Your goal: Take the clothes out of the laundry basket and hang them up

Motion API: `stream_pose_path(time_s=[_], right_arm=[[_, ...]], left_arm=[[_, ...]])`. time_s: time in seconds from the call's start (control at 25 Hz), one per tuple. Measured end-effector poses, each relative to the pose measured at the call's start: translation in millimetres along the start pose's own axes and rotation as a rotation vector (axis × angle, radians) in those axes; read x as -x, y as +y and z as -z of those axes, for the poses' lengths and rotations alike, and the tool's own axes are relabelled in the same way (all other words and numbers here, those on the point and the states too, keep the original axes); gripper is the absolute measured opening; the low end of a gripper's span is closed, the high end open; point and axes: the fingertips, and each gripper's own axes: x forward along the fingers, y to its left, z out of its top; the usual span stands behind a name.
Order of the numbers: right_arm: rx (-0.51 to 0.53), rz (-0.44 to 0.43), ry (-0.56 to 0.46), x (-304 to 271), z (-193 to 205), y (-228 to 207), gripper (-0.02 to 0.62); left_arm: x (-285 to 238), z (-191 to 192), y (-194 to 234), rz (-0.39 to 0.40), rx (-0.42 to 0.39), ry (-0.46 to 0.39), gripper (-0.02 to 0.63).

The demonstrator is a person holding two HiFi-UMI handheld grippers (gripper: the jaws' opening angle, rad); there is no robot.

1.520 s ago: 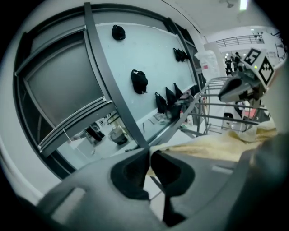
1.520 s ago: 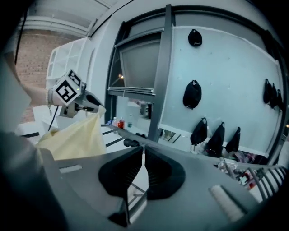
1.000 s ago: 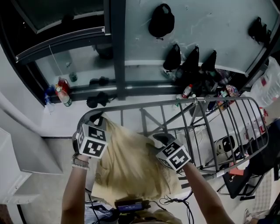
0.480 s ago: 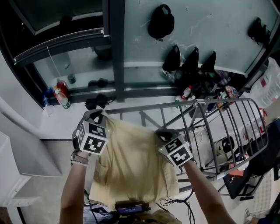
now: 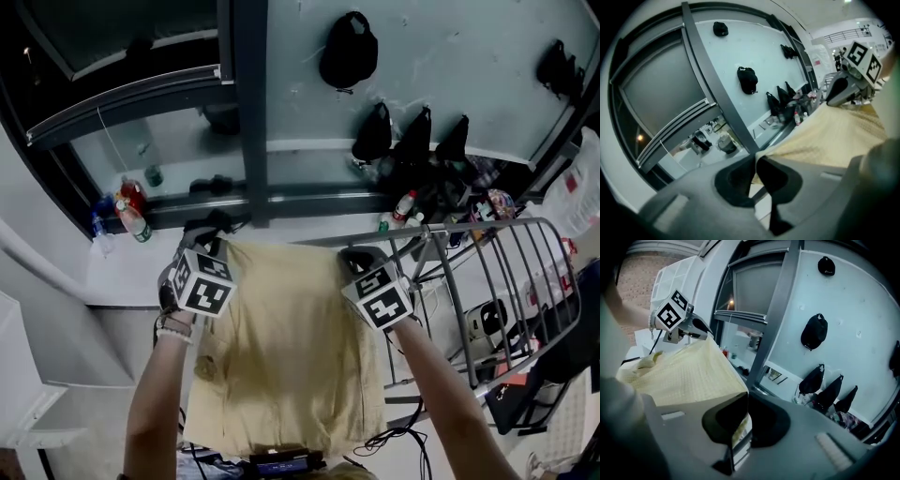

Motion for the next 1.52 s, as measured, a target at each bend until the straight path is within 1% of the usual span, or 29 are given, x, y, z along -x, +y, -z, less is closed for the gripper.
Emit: stream_pose_path(time_s=[0.28, 0.52, 0.64, 0.76, 0.84, 0.96, 1.04, 1.08, 1.16, 1.24, 1.32, 1.52], right_arm=[[0.030, 0.051, -0.028, -36, -34, -40, 0.012], [0.061, 0.070, -0.031, -69, -54, -63, 0.012], [0.052, 0.061, -0.006, -86, -52, -67, 0.012], [0.048, 0.023, 0.032, -99, -38, -60, 0.012], [0.037, 0.004, 0.040, -103, -30, -56, 0.014], [0.002, -0.007, 0.040, -106, -25, -57, 0.018], [-0.018, -0.015, 0.042, -105, -23, -58, 0.080], [-0.029, -0.019, 0.041, -103, -22, -58, 0.103], [-0.057, -0.016, 0.020, -95, -25, -57, 0.122], [-0.089, 0.002, -0.023, -83, -33, -58, 0.123], [-0.117, 0.014, -0.067, -70, -39, -56, 0.123], [-0.131, 0.023, -0.163, -27, -58, -46, 0.122]], left_arm=[[-37, -3, 24, -0.026, 0.013, 0.006, 0.009], [-69, -6, 47, -0.046, 0.031, 0.008, 0.009], [-87, 3, 48, -0.025, 0.057, 0.047, 0.011], [-101, 21, 37, 0.018, 0.092, 0.094, 0.025], [-104, 32, 30, 0.048, 0.122, 0.111, 0.051], [-102, 42, 22, 0.098, 0.131, 0.125, 0.126], [-97, 48, 15, 0.125, 0.124, 0.140, 0.184], [-94, 51, 12, 0.129, 0.125, 0.144, 0.196], [-82, 51, 13, 0.115, 0.146, 0.124, 0.199], [-66, 44, 19, 0.087, 0.188, 0.079, 0.198], [-48, 36, 23, 0.057, 0.218, 0.034, 0.182], [7, 13, 26, -0.017, 0.222, -0.055, 0.153]])
